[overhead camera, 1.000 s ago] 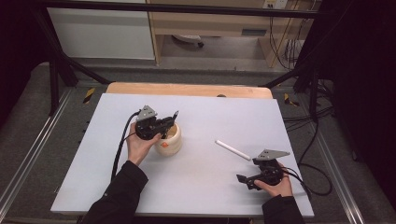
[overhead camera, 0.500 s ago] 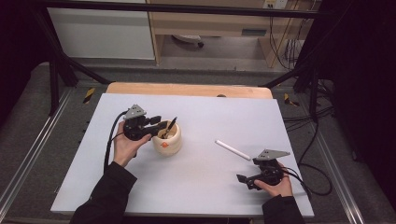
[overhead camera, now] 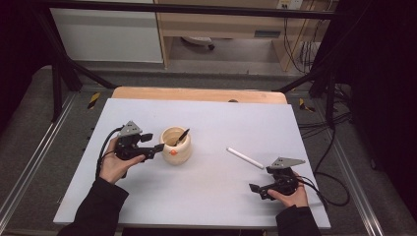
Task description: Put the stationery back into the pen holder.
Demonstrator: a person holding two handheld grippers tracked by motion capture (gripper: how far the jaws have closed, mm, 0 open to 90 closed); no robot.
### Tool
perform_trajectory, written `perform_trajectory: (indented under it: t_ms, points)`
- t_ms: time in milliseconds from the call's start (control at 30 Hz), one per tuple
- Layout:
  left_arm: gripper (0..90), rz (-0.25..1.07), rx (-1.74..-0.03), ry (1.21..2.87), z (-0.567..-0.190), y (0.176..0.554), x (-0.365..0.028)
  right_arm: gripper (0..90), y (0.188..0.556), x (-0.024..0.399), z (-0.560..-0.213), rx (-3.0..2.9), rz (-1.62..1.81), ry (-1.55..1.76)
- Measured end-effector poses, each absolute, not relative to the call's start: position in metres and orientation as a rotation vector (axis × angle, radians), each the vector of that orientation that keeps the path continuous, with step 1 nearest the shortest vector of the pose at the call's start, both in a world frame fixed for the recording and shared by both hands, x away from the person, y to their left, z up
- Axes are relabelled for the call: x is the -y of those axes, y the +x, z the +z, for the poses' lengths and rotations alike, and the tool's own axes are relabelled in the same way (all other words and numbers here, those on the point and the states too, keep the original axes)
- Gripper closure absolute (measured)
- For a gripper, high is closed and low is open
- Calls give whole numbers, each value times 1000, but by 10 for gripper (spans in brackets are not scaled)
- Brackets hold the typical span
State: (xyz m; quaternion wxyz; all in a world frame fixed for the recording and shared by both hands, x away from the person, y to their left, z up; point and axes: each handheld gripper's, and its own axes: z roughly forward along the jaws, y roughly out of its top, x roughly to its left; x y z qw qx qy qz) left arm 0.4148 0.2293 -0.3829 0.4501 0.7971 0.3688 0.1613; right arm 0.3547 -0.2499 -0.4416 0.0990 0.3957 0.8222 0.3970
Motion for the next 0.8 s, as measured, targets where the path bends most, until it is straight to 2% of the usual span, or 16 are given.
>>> perform_trajectory:
  t_ms: [267, 600, 800]
  points:
    - [203, 386, -922, 2036, -403, 398, -243, 11, 356, 249, -442, -2437, 1168, 1173]
    - [103, 393, -958, 2107, -426, 380, -253, 11, 360, 247, -439, -2433, 1168, 1164]
    - [87, 392, -968, 2115, -434, 374, -259, 34, 369, 242, -434, -2452, 1134, 1122]
